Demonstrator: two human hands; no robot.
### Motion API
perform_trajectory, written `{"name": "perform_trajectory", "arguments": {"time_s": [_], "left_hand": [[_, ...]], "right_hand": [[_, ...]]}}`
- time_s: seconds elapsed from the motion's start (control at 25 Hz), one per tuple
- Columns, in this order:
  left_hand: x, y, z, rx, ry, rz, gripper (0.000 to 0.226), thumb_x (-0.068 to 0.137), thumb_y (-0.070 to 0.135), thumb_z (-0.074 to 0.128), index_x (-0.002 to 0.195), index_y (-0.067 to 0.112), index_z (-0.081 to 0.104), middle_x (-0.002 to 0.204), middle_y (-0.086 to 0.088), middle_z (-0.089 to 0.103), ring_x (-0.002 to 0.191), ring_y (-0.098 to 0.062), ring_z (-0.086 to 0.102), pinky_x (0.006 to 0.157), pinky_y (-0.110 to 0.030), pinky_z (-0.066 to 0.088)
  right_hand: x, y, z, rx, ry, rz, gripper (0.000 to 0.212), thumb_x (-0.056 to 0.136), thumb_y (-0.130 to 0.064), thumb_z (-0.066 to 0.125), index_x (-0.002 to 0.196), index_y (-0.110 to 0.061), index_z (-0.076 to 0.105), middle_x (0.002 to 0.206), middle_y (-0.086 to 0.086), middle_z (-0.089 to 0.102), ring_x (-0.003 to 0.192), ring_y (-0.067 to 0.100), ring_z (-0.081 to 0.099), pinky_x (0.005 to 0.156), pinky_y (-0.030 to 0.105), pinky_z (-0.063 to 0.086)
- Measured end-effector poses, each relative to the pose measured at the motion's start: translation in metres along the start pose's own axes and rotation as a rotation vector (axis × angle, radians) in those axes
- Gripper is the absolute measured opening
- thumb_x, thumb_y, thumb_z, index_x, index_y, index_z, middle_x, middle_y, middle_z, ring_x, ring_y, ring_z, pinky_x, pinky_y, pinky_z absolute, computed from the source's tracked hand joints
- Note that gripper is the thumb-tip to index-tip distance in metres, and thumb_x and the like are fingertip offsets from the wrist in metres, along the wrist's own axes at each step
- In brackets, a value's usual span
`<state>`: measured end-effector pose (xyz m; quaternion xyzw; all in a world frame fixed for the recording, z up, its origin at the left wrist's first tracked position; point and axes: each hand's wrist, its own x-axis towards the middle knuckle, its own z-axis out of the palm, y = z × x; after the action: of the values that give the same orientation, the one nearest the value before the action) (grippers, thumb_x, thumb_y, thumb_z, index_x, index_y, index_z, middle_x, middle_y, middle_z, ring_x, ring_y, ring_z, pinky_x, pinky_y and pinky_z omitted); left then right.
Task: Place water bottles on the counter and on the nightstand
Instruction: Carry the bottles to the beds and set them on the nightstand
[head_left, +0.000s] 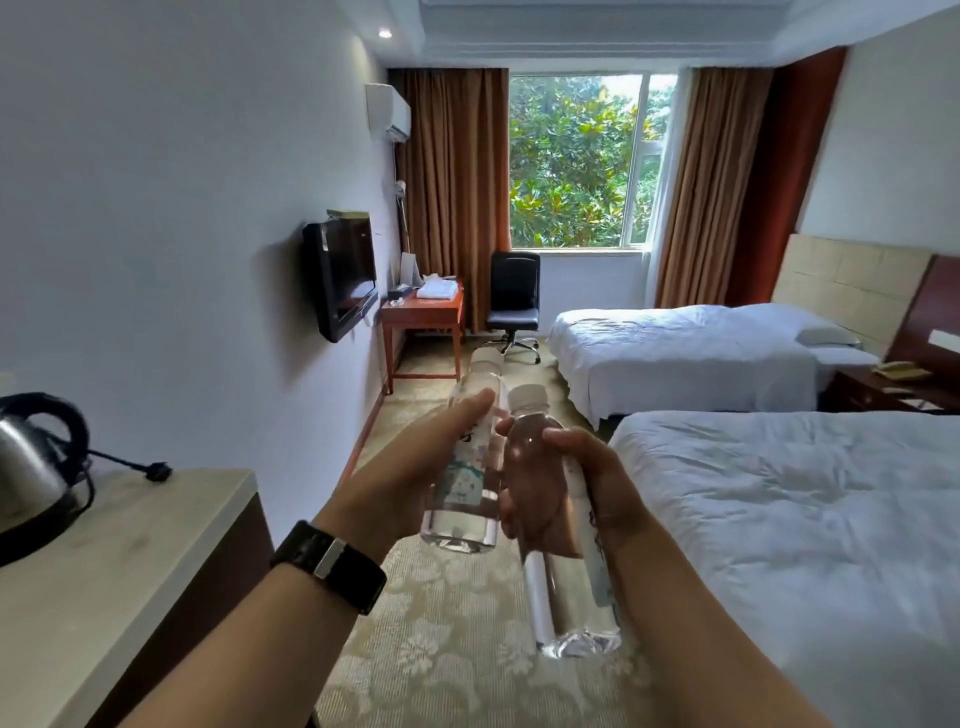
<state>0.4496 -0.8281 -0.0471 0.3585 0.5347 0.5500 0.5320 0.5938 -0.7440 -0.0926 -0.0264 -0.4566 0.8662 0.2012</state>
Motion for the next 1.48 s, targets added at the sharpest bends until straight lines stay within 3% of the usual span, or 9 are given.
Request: {"name": "perform_trajectory", "arguments": {"time_s": [0.12, 0.32, 0.6, 0.72, 0.84, 0.96, 1.12, 1.28, 1.48], "left_hand": [[0.081, 0.013, -0.027, -0.047, 0.073, 0.067, 0.042, 0.089, 0.048, 0.061, 0.114, 0.015, 0.059, 0.081, -0.013, 0.072, 0.062, -0.027, 0.070, 0.057, -0.039, 0.060], [0.235, 0.039, -0.074, -0.005, 0.075, 0.071, 0.054, 0.091, 0.063, 0.044, 0.109, 0.016, 0.062, 0.087, -0.013, 0.072, 0.062, -0.025, 0.073, 0.060, -0.040, 0.060], [0.430, 0.087, -0.117, -0.236, -0.040, 0.029, 0.055, 0.094, 0.055, 0.043, 0.103, 0.007, 0.068, 0.081, -0.015, 0.071, 0.062, -0.031, 0.069, 0.058, -0.040, 0.057], [0.514, 0.096, -0.123, -0.364, -0.065, -0.028, 0.063, 0.087, 0.060, 0.050, 0.111, 0.004, 0.066, 0.082, -0.017, 0.071, 0.070, -0.033, 0.070, 0.064, -0.045, 0.059], [0.602, 0.094, -0.113, -0.508, -0.161, -0.157, 0.069, 0.075, 0.059, 0.060, 0.121, 0.007, 0.060, 0.089, -0.023, 0.070, 0.101, -0.051, 0.066, 0.088, -0.072, 0.047], [0.695, 0.096, -0.096, -0.566, -0.261, -0.202, 0.065, 0.074, 0.056, 0.059, 0.113, 0.004, 0.068, 0.089, -0.023, 0.069, 0.092, -0.048, 0.070, 0.085, -0.081, 0.041], [0.827, 0.122, -0.082, -0.569, -0.472, -0.192, 0.067, 0.082, 0.059, 0.053, 0.116, 0.004, 0.069, 0.143, -0.036, 0.039, 0.131, -0.048, 0.045, 0.087, -0.078, 0.043], [0.947, 0.151, -0.084, -0.616, -0.437, -0.183, 0.059, 0.082, 0.054, 0.052, 0.095, 0.002, 0.077, 0.093, -0.025, 0.062, 0.065, -0.038, 0.070, 0.057, -0.054, 0.061], [1.116, 0.167, -0.097, -0.469, -0.396, -0.147, 0.059, 0.074, 0.050, 0.055, 0.087, -0.004, 0.075, 0.075, -0.026, 0.066, 0.053, -0.034, 0.067, 0.048, -0.042, 0.059]], "right_hand": [[0.062, -0.035, -0.041, -0.159, 0.283, 0.024, 0.034, 0.084, -0.043, 0.061, 0.082, -0.013, 0.077, 0.093, 0.018, 0.059, 0.067, 0.023, 0.055, 0.060, 0.031, 0.049], [0.178, -0.097, -0.130, -0.240, 0.683, -0.187, 0.039, 0.089, -0.042, 0.050, 0.098, -0.008, 0.067, 0.082, 0.016, 0.071, 0.058, 0.024, 0.066, 0.054, 0.031, 0.057], [0.288, -0.191, -0.274, -0.039, 0.770, -0.237, 0.038, 0.083, -0.038, 0.056, 0.063, -0.013, 0.076, 0.075, 0.011, 0.064, 0.061, 0.025, 0.061, 0.062, 0.032, 0.052], [0.328, -0.224, -0.344, -0.017, 0.816, -0.246, 0.035, 0.076, -0.041, 0.061, 0.070, -0.009, 0.074, 0.075, 0.013, 0.067, 0.064, 0.028, 0.063, 0.070, 0.038, 0.050], [0.376, -0.259, -0.418, 0.039, 0.824, -0.253, 0.037, 0.078, -0.043, 0.060, 0.072, -0.009, 0.072, 0.070, 0.012, 0.067, 0.063, 0.027, 0.064, 0.070, 0.038, 0.050], [0.431, -0.299, -0.492, 0.059, 0.837, -0.285, 0.036, 0.082, -0.043, 0.060, 0.093, -0.009, 0.064, 0.071, 0.012, 0.066, 0.065, 0.027, 0.064, 0.073, 0.040, 0.052], [0.516, -0.363, -0.582, -0.106, 0.915, -0.297, 0.053, 0.088, -0.058, 0.059, 0.111, -0.010, 0.062, 0.085, 0.014, 0.068, 0.075, 0.028, 0.067, 0.073, 0.043, 0.057], [0.581, -0.400, -0.649, -0.325, 0.899, -0.305, 0.049, 0.077, -0.059, 0.068, 0.091, -0.012, 0.069, 0.081, 0.015, 0.069, 0.069, 0.026, 0.070, 0.071, 0.042, 0.058], [0.669, -0.437, -0.750, -0.272, 0.913, -0.266, 0.073, 0.064, -0.060, 0.077, 0.111, -0.008, 0.060, 0.085, 0.019, 0.070, 0.069, 0.033, 0.069, 0.062, 0.042, 0.061]]}}
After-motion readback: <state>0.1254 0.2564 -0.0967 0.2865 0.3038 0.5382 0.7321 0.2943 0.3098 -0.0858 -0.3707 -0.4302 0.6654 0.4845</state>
